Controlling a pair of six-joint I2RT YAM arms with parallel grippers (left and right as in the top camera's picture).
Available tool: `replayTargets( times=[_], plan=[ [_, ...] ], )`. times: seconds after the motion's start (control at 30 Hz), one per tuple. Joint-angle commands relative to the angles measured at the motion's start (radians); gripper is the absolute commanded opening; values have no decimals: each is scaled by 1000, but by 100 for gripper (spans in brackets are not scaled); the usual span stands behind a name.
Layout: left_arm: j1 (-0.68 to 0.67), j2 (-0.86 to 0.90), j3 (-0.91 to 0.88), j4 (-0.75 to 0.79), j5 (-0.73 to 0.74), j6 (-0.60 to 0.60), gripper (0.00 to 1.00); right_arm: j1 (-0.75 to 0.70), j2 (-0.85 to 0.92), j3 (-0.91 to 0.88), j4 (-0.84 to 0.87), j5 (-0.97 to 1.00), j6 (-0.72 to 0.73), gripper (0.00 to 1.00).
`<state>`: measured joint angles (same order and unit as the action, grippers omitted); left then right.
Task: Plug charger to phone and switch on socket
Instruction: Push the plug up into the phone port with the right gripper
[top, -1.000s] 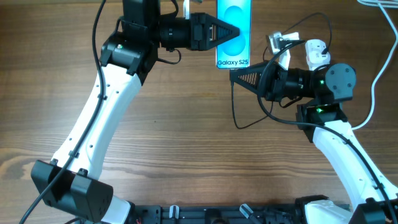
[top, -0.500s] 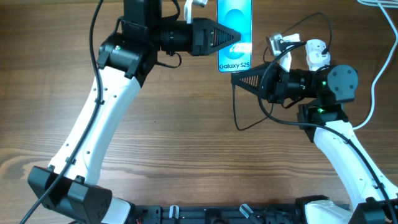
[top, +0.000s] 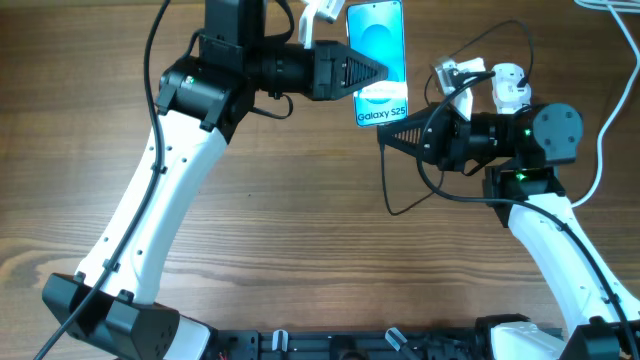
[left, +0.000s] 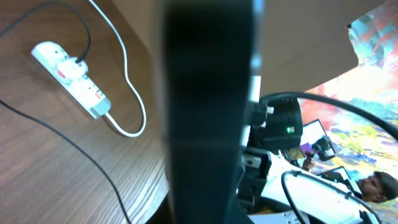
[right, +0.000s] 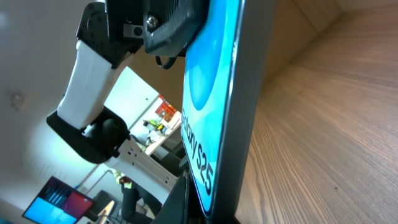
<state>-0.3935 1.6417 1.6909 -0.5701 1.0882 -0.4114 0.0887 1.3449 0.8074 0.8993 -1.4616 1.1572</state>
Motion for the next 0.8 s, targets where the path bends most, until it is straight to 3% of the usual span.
replayTargets(
  times=[0.0,0.1,0.23,0.4,0.77],
  plan=[
    [-126,15,-53,-85,187,45,4,-14,0,112,32,258,-32,4],
    [-111,15,-53,-61,187,29,4,-14,0,112,12,180,-58,6],
    [-47,15,-53,84,186,-104,4,-14,0,111,-134,137,-132,7],
    [0,15,-53,192,175,-174,4,-14,0,111,-211,121,-170,16],
    [121,15,-53,217,175,-169,4,11,0,97,-213,-32,-190,38]
  ],
)
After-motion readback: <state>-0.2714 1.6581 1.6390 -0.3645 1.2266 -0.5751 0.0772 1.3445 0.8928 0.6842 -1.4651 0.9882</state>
